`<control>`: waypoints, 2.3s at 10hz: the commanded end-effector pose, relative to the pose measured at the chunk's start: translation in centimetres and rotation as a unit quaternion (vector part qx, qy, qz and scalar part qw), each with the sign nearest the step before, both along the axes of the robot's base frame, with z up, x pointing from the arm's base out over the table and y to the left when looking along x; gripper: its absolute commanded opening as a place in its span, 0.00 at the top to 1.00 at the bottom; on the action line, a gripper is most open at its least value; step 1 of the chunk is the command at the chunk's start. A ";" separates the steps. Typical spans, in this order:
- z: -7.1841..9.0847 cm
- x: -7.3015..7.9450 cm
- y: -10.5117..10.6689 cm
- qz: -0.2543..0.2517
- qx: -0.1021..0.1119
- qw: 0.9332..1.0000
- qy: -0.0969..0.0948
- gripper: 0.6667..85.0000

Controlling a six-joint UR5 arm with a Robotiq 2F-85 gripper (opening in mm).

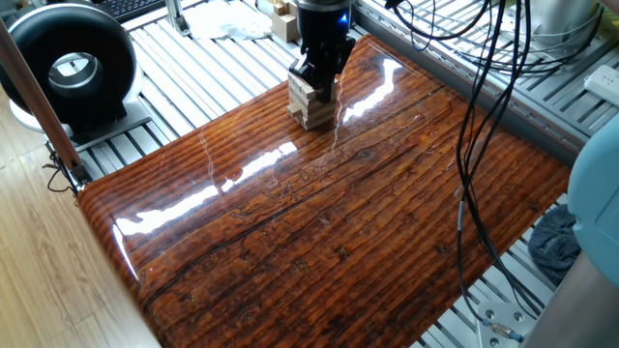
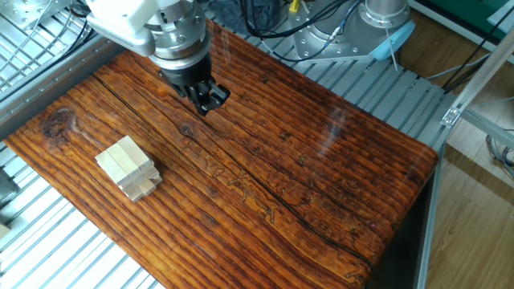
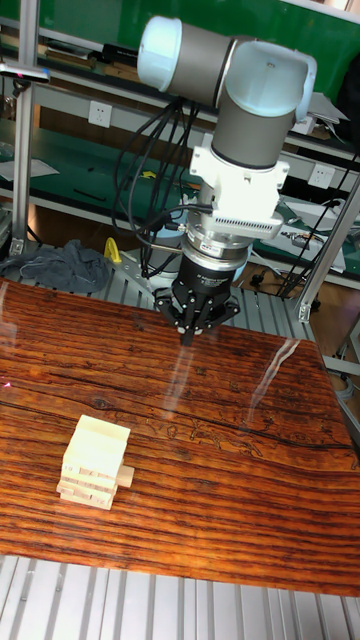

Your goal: Play Jenga

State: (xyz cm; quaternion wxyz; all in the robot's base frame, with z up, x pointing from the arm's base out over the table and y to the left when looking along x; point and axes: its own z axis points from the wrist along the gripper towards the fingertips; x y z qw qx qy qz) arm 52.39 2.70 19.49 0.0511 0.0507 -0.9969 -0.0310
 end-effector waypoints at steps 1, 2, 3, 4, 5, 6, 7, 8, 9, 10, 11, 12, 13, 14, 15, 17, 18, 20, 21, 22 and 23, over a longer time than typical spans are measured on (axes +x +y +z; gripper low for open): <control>0.4 2.3 3.1 -0.035 0.059 0.997 -0.040 0.99; 0.4 3.3 3.2 -0.080 0.060 0.993 -0.055 0.99; 0.0 2.1 0.2 -0.092 -0.002 0.995 -0.035 0.99; 0.0 2.5 -0.4 -0.090 -0.012 0.995 -0.043 0.99; 0.0 4.1 -0.1 -0.070 -0.004 0.995 -0.075 0.99; 0.4 2.8 3.3 -0.055 0.062 0.995 -0.047 0.99; 0.0 4.1 1.1 0.015 0.016 0.999 -0.047 0.99; 0.2 5.1 -1.2 0.105 -0.039 0.993 -0.028 0.99; 1.1 5.9 -1.9 0.174 -0.068 0.982 -0.007 0.99; 1.7 6.6 -1.8 0.217 -0.075 0.973 -0.003 0.99; 1.9 7.3 -1.6 0.257 -0.077 0.963 -0.004 0.99; 1.6 8.3 -1.4 0.294 -0.077 0.952 -0.018 0.99; 1.0 9.6 -1.6 0.349 -0.078 0.933 -0.036 0.98; 0.1 10.6 -1.5 0.388 -0.077 0.917 -0.052 0.95; -0.9 11.4 -1.7 0.421 -0.081 0.901 -0.062 0.91; -3.6 11.9 -1.5 0.470 -0.078 0.876 -0.078 0.85; -4.7 11.8 -1.7 0.484 -0.079 0.868 -0.076 0.83; -6.1 12.7 -2.7 0.524 -0.095 0.843 -0.078 0.78; -6.7 12.6 -2.4 0.543 -0.089 0.831 -0.080 0.75; -7.0 12.4 -2.4 0.556 -0.082 0.823 -0.080 0.74; -7.1 12.1 -2.0 0.570 -0.070 0.815 -0.079 0.71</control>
